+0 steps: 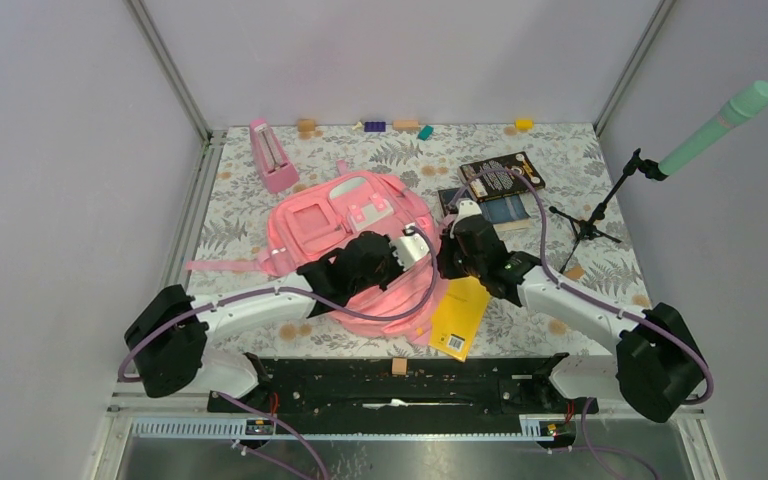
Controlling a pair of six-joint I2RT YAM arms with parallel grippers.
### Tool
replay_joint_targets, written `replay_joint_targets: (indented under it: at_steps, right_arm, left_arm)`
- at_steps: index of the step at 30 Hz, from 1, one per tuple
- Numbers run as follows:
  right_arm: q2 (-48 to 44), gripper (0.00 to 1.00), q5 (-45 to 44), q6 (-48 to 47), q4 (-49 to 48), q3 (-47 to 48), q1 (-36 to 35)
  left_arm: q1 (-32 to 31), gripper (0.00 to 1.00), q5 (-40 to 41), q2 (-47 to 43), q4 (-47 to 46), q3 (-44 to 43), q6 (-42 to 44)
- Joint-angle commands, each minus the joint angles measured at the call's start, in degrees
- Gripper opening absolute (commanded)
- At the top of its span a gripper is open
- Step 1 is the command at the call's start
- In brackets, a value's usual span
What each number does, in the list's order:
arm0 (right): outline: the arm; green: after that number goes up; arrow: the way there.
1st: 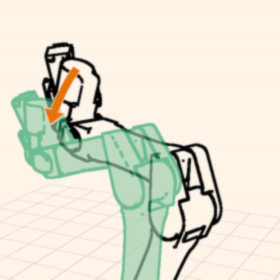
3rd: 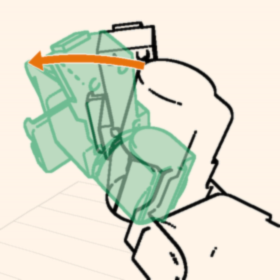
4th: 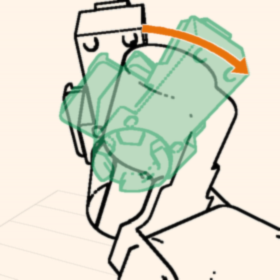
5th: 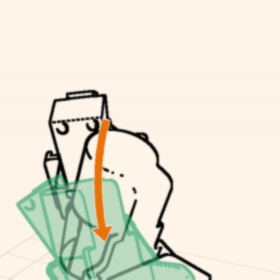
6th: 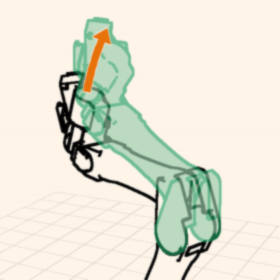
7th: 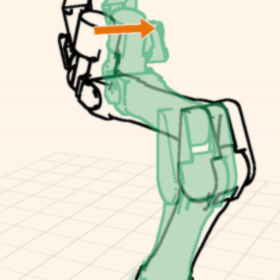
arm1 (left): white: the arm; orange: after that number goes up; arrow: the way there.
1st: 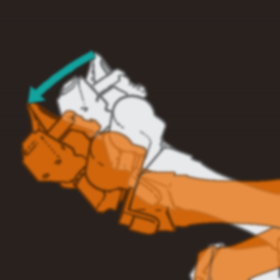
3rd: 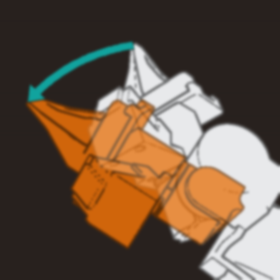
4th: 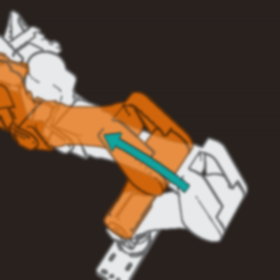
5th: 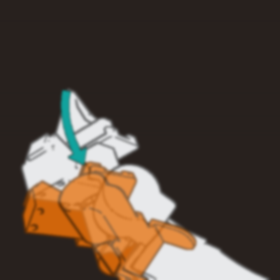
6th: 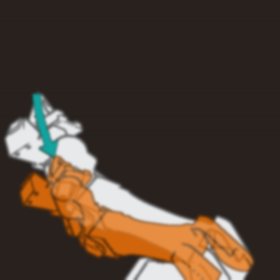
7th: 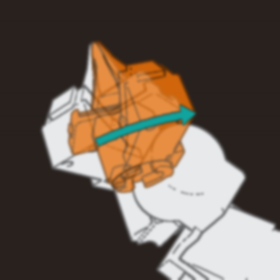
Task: Pack the student bag
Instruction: Zip the student bag at the center of the board.
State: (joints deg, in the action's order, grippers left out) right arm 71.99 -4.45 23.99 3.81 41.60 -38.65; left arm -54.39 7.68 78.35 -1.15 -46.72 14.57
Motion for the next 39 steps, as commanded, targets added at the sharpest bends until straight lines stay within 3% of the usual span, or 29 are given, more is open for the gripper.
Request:
replay_joint_targets:
  at_steps: [1,13,18,22,29,32,39]
  right_arm:
    - [2.91,0.00,-7.73,-4.43,4.28,3.21,4.94]
    - [14.10,0.00,-1.97,-9.49,5.43,13.87,8.16]
    - [18.82,0.00,2.45,-9.66,6.93,18.01,8.16]
    - [18.76,0.00,7.50,-7.79,5.02,17.39,7.61]
    - [17.02,0.00,8.50,-7.11,4.32,15.52,4.30]
    - [16.32,0.00,9.34,-6.79,3.61,14.94,4.12]
    - [19.62,0.00,8.75,-8.72,2.92,19.67,4.11]
  left_arm:
    - [0.89,0.00,3.87,-4.14,3.28,0.57,4.50]
    - [0.92,0.00,0.77,-7.12,7.78,-1.68,6.82]
    - [0.76,0.00,4.51,-6.12,10.28,-2.67,9.68]
    - [0.76,0.00,5.16,-5.70,11.19,-2.61,10.64]
    - [-0.25,0.00,3.94,-4.11,17.16,-4.92,9.32]
    - [-0.82,0.00,7.27,-7.03,19.44,-4.08,9.38]
    - [-1.21,0.00,4.27,-17.36,21.14,0.98,9.04]
